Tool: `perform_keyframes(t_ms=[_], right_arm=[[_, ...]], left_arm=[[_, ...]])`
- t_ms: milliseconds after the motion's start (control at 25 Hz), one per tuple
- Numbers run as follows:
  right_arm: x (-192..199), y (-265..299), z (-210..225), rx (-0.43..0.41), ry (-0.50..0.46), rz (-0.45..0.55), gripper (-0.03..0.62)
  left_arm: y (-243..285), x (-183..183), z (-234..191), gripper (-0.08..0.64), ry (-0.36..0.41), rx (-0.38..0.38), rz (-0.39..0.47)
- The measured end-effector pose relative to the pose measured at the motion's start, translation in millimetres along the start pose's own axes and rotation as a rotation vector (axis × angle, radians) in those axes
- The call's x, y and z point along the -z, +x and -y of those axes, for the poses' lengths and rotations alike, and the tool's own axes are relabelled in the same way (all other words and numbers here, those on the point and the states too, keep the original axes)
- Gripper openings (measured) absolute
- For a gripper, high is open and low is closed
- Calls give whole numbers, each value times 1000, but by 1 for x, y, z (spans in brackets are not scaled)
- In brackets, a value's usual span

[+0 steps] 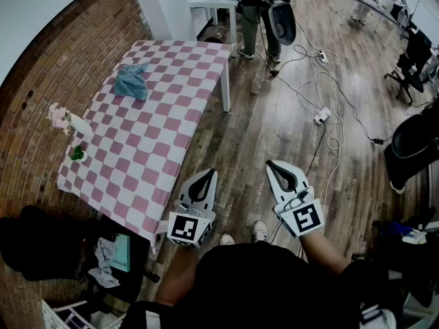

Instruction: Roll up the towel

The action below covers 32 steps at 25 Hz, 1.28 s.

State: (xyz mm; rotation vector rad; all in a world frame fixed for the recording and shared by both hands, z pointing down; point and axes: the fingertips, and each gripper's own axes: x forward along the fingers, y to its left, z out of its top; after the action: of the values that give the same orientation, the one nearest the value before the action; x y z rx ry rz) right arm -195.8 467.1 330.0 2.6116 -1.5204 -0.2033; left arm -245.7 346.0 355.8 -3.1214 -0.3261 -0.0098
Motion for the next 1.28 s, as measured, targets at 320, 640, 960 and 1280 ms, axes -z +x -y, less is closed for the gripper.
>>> perform_keyframes(t_ms=[320, 640, 960, 1280], right_arm=[[-2, 2, -10, 14, 3, -5, -2], [-3, 1, -29, 23, -9, -15, -2], [-3, 4, -51, 40, 13, -10, 0], [12, 27, -39, 75, 25, -36, 372]], left_arm=[[-12, 1, -5, -3, -5, -4, -19], [-31, 13, -8, -5, 3, 9, -31], [-54, 15, -23, -3, 7, 12, -42], [-49, 14, -44, 146, -10, -35, -18]])
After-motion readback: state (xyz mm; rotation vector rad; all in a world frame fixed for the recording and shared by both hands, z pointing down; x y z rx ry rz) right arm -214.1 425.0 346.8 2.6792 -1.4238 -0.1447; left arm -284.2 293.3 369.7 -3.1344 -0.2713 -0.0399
